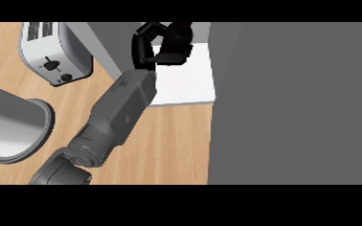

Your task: Pick up the wine, place it into the cabinet and close the cabinet

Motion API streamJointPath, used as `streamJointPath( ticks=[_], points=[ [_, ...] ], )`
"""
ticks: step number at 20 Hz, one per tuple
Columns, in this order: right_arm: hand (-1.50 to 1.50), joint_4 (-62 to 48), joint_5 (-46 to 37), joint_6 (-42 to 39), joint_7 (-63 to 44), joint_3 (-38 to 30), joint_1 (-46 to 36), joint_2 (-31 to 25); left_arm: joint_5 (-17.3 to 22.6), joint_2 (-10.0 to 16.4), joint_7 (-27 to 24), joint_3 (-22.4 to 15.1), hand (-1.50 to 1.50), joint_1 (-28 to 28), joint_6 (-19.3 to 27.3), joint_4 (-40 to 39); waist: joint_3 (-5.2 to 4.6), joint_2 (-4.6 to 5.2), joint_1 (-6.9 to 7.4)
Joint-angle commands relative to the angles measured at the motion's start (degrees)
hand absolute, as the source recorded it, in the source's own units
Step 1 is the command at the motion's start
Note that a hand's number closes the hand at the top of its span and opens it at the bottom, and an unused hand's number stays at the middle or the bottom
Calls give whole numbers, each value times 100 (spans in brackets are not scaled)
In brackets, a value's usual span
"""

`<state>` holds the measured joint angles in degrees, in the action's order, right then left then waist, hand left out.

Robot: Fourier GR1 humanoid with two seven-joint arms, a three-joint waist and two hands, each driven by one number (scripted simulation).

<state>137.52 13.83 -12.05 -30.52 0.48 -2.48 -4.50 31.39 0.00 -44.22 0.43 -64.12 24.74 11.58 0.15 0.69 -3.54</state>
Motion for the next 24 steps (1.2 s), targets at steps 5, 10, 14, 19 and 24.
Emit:
streamJointPath(
  ticks=[5,10,14,19,24],
  points=[
    [-150,374,169,70,-214,73,-81,-13,-137,85,-32,51,-150,27,192,-525,-20,58,-17],
    [-150,356,88,222,-343,82,-275,2,-232,109,-198,29,-150,218,342,-649,-24,65,-3],
    [-150,134,48,107,-110,134,-100,73,-390,165,58,-69,-150,-47,553,-787,-21,99,-76],
    [-150,438,84,54,-76,183,80,81,-409,251,21,-30,-150,-10,561,-755,-22,80,-103],
    [-150,308,460,24,-242,-120,-160,-108,-310,202,-333,134,-150,234,409,-617,-22,78,-55]
  ],
)
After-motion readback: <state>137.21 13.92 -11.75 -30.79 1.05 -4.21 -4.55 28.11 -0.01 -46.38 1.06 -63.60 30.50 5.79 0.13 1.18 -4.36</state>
